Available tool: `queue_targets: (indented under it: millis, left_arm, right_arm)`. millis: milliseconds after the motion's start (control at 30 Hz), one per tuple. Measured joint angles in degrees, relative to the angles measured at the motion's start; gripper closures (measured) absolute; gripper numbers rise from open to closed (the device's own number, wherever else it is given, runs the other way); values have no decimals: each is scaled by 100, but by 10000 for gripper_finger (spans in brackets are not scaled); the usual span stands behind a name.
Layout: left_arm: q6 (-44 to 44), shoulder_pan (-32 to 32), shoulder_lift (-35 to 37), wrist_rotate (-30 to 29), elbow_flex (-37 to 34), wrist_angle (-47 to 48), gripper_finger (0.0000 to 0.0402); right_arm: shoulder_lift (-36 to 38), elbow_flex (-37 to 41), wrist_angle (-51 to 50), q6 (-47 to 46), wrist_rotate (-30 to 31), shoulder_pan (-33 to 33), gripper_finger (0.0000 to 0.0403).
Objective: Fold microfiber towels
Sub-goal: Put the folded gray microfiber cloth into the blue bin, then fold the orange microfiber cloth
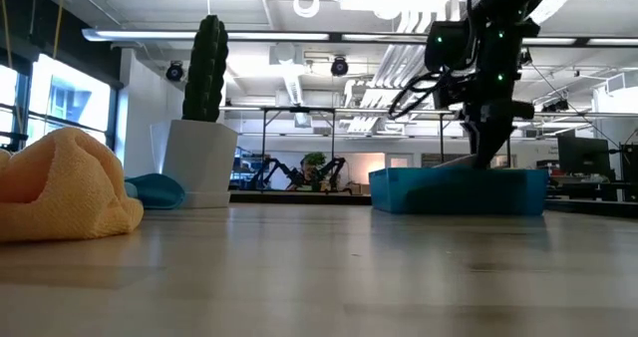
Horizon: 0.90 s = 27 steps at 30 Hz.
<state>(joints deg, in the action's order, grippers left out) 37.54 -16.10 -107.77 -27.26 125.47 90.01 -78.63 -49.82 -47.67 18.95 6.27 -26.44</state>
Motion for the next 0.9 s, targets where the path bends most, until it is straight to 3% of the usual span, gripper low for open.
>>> queue_targets:
  millis: [233, 467, 667, 900]
  left_arm:
    - [-9, 0, 0, 144, 0, 0, 271]
    - [-18, -216, -2, 461, 0, 0, 271]
    - [396, -779, -2, 277, -24, -5, 271]
    - [1658, -1226, 439, -80, -952, -3, 271]
  right_arm:
    - [0, -1208, -1162, -757, -10, 24, 256]
    - [63, -1985, -1634, -1759, -1005, 234, 254]
    - [498, -1629, -969, -2704, -1252, 1392, 254]
    - [774, -1202, 478, -3854, -12, 3339, 254]
